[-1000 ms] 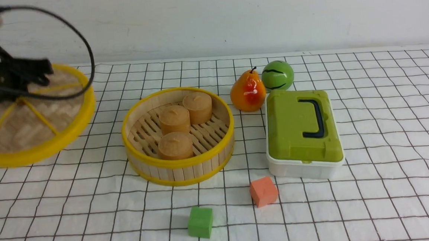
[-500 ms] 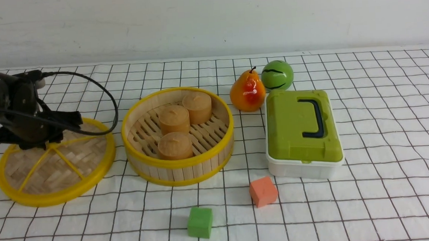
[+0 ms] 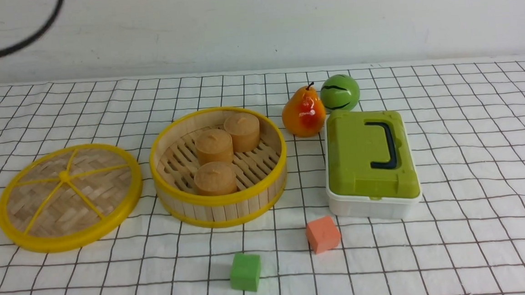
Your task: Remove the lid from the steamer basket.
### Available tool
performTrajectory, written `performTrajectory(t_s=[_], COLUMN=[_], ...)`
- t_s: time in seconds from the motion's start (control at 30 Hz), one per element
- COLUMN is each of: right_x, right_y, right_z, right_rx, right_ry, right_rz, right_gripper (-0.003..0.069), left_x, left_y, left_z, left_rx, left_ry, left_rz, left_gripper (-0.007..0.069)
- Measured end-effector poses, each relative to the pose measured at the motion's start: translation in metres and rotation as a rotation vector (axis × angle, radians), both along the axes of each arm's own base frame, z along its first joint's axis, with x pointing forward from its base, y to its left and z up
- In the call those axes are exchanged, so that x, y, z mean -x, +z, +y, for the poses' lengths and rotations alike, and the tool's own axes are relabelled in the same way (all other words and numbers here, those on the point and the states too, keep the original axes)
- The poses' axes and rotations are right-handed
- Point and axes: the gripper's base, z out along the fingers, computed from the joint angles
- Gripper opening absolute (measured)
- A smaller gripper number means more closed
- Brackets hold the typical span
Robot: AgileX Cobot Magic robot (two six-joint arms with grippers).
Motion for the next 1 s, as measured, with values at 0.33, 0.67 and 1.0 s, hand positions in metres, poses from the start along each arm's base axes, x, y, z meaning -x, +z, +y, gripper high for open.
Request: performTrajectory(t_s=[0.33, 0.67, 1.0], right_x=[0.0, 0.0, 0.0], right_y=[0.0, 0.0, 0.0], right_z=[0.0, 0.0, 0.0], right_rx=[0.0, 0.0, 0.0], right_ry=[0.0, 0.0, 0.0], right_rz=[0.0, 0.0, 0.0], right_gripper=[0.024, 0.024, 0.024], left_x=[0.134, 0.203, 0.223], left_y=[-0.031, -0.087, -0.147], left_z=[-0.023, -0.033, -0.025], left_rx=[0.05, 0.076, 0.044], left_ry=[-0.219, -0.313, -0.243], left_rz=[-0.258, -0.244, -0.382], left_gripper=[-0.0013, -0.0013, -0.0013])
